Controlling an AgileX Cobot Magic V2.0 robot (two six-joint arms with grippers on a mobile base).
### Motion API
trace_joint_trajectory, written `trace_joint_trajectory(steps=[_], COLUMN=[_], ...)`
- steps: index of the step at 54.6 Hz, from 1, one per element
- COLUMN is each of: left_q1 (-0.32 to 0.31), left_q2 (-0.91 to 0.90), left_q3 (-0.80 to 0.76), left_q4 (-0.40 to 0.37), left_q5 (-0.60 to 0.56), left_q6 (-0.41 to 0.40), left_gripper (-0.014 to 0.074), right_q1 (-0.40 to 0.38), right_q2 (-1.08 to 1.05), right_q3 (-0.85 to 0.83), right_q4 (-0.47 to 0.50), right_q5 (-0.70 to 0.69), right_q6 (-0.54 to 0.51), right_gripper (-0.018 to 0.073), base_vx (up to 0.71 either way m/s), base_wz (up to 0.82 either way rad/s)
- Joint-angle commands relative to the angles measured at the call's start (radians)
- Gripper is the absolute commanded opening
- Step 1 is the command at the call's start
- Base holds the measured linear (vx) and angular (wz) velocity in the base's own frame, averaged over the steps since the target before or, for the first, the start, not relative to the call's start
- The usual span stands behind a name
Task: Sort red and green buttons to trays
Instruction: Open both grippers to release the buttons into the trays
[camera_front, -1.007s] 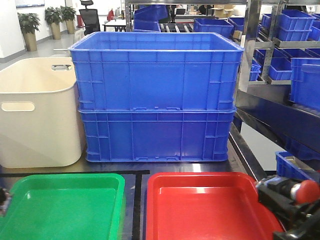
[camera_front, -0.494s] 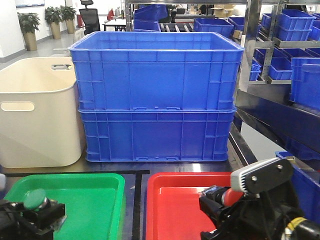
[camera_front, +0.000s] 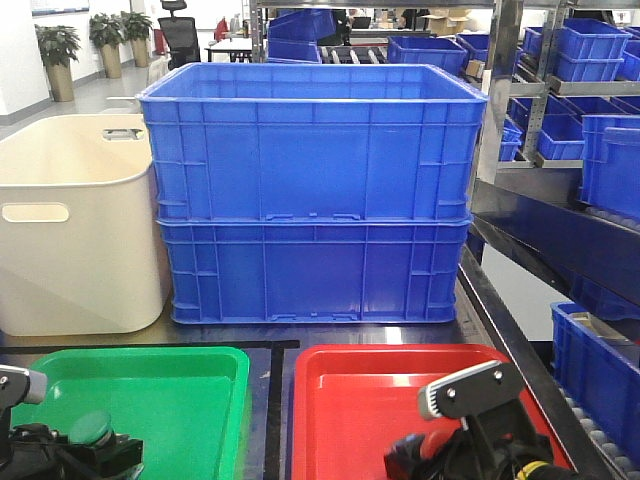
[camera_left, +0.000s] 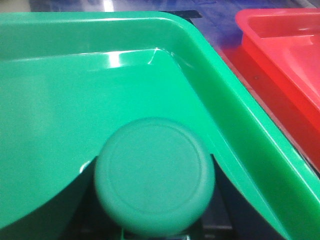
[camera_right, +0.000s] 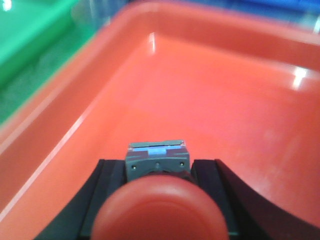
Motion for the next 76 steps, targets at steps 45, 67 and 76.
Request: trace_joint_trajectory(steps=[45, 67, 76], left_q1=[-0.005, -0.006, -0.006], left_q2=[-0.352, -0.810, -0.920], left_q3=[-0.039, 0.120, 0.211], left_q4=[-0.025, -0.023, -0.024], left_q5=[-0.095, -0.103, -0.110], left_q6=[0.000, -0.141, -0.148], left_gripper=[0.0580, 0.0551, 0.0551], right_q1=[0.003, 0.003, 0.003], right_q2=[-0.360, -0.609, -0.611], right_q3=[-0.034, -0.031, -0.031], right_q4=[0.000, -0.026, -0.025], right_q5=[0.018, 0.217, 0.223], right_q6=[-0.004, -0.004, -0.004], right_gripper=[0.0583, 0.0566, 0.0566], base_vx=[0.00, 0.00, 0.00], base_wz=[0.00, 0.00, 0.00])
